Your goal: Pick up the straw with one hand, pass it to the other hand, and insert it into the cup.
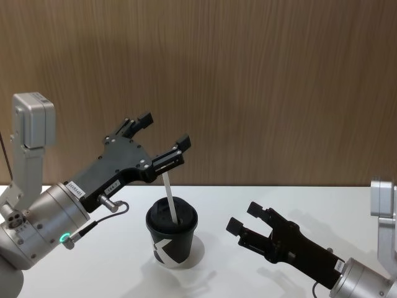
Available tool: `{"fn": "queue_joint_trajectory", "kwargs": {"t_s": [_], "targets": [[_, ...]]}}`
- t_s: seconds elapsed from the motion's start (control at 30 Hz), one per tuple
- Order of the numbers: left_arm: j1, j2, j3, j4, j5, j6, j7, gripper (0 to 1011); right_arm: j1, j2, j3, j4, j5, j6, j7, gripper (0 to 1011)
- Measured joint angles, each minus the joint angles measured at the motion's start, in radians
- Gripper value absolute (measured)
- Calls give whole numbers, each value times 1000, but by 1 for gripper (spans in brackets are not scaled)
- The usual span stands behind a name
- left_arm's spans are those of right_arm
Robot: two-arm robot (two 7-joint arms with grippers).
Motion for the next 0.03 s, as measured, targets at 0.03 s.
{"fn": "queue_joint_trajectory", "kwargs": {"t_s": [0.03], "targets": [[0,0,0,0,0,0,0,1003,0,0,0,0,0,0,0,1001]]}}
